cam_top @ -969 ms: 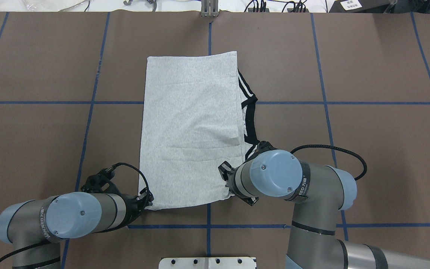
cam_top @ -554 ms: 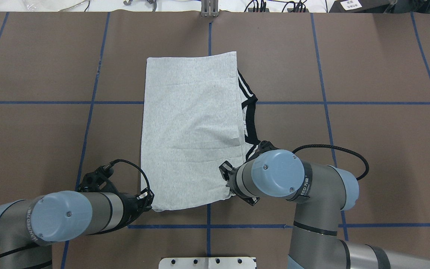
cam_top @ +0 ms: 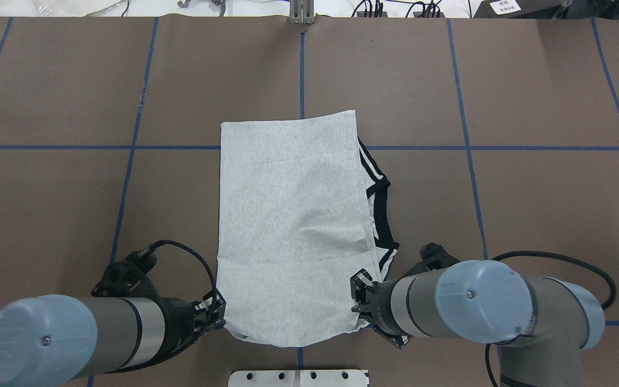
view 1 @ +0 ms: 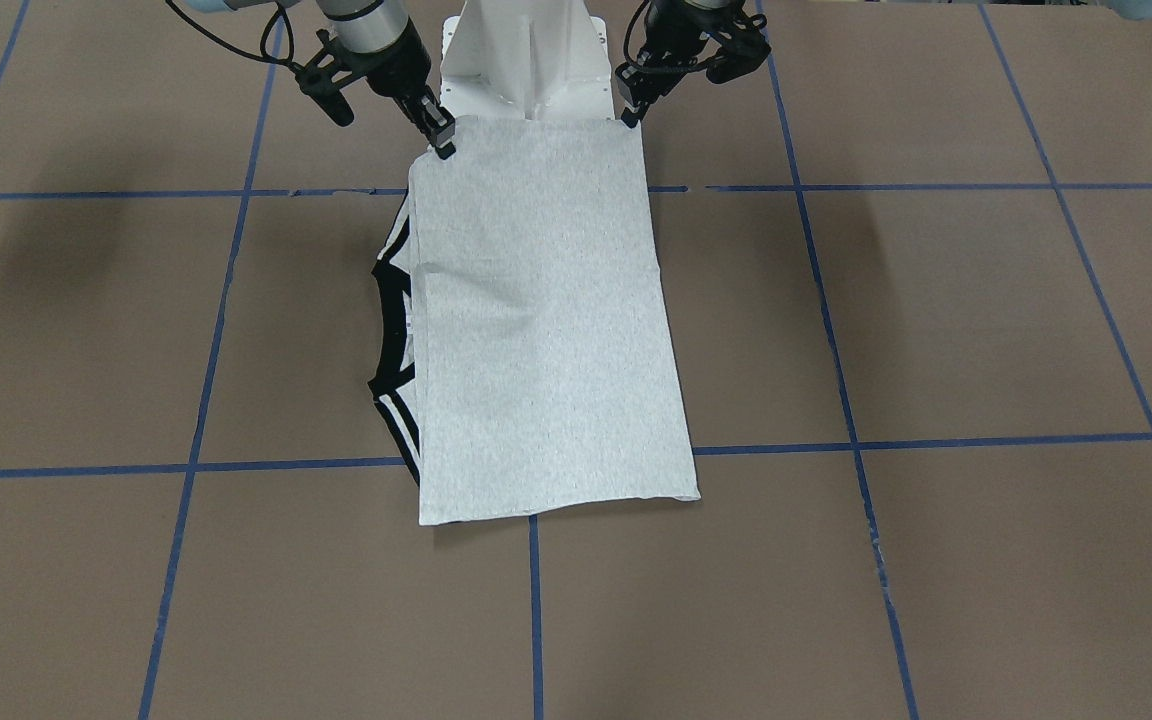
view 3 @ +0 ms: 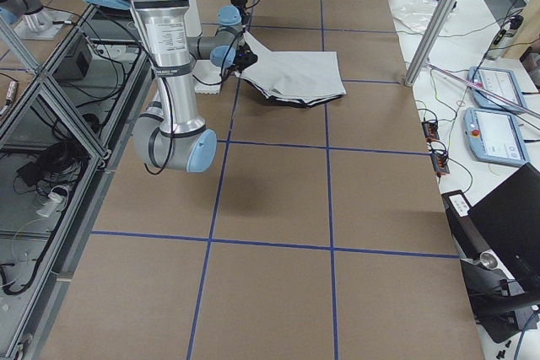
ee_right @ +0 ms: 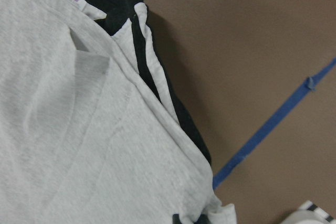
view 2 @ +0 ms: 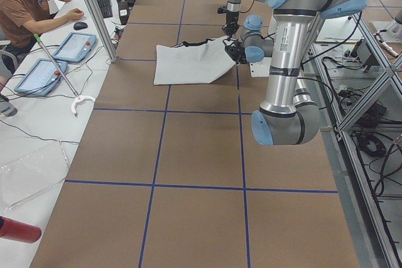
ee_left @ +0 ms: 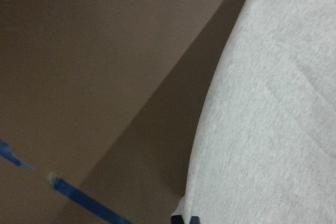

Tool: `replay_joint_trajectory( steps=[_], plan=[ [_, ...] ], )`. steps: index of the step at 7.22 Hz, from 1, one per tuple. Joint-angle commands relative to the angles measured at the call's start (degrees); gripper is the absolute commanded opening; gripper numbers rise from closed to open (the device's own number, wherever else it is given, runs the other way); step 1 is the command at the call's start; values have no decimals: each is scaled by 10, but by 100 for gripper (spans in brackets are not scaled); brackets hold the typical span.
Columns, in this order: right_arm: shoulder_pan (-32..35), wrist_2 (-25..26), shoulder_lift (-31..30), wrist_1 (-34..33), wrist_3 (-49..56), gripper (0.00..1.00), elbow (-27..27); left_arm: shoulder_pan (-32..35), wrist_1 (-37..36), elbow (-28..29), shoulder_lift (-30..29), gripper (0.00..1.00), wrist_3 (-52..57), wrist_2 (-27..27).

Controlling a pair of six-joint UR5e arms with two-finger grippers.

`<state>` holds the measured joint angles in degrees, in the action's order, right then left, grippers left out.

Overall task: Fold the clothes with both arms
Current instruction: 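Lift the near edge with both grippers and fold it away from the robot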

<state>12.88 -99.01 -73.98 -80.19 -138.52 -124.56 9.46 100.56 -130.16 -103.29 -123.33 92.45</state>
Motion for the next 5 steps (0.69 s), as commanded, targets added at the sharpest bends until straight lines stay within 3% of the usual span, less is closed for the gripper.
replay_joint_trajectory(
  steps=[1, 3, 5],
  plan=[
    [71, -30, 7, -12, 6, 0, -17, 41, -8, -1, -23, 0, 39, 4],
    [194, -133, 103, -9, 74, 0, 100, 171, -11, 115, -123, 0, 158, 56],
    [226, -135, 169, -5, 104, 0, 210, 235, 5, 197, -151, 0, 239, 58]
  ],
)
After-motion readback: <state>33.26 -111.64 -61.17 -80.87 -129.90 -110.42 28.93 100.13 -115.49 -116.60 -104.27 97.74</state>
